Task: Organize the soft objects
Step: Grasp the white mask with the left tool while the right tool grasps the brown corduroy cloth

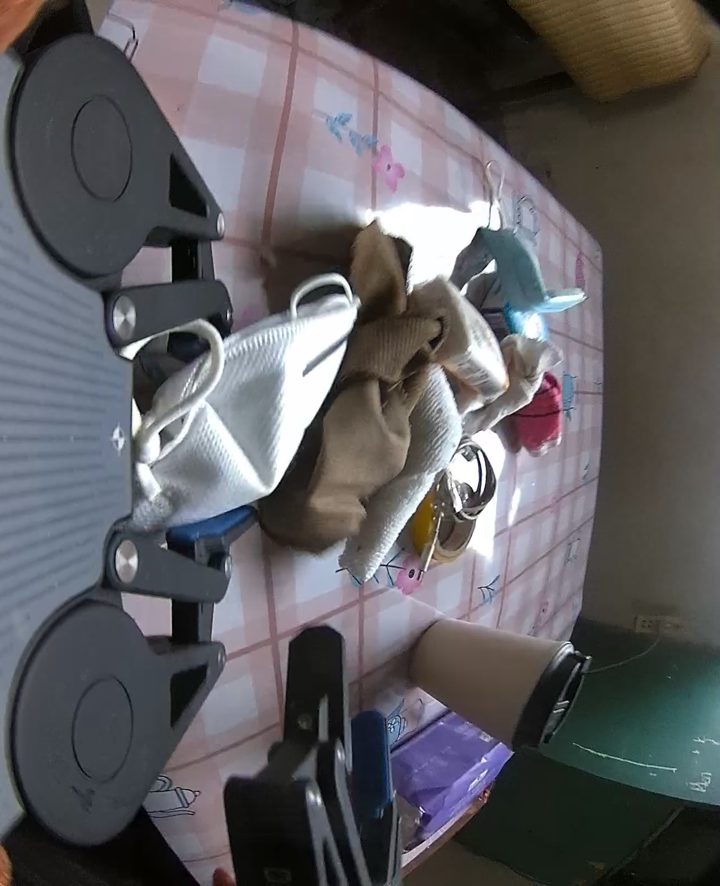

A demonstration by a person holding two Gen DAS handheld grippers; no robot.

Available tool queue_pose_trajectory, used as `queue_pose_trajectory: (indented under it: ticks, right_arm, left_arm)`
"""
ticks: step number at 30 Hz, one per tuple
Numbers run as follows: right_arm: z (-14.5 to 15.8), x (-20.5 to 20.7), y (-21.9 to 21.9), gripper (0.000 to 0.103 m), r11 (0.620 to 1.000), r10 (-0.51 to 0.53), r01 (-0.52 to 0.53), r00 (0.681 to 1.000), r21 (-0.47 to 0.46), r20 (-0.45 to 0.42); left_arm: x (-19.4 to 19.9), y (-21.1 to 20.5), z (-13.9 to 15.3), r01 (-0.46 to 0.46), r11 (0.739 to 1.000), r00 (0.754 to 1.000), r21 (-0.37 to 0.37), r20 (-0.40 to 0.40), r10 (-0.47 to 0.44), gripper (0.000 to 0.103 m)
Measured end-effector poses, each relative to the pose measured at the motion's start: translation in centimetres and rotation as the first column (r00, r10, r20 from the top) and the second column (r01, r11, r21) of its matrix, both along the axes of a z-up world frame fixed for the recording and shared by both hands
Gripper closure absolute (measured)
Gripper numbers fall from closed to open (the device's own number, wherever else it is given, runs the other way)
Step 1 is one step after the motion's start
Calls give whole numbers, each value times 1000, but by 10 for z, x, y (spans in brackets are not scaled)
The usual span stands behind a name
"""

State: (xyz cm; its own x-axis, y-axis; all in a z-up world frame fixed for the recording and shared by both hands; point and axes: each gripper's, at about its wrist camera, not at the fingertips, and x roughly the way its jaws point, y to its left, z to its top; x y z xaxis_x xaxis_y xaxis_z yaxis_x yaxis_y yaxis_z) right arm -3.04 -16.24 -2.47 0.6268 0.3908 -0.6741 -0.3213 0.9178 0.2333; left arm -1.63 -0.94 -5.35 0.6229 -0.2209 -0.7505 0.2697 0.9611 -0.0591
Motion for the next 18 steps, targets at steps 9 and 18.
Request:
queue_pose_trajectory:
  ticks: [9, 18]
  right_arm:
    - [6, 25, 70, 2, 960, 279, -279, 959, -14, 53]
    - [-26, 68, 112, 9, 952, 294, -297, 955, -80, -38]
  left_arm:
    - [-19, 46, 15, -142, 989, 988, -34, 59, 144, 61]
    - [-15, 79, 21, -281, 958, 956, -51, 75, 284, 61]
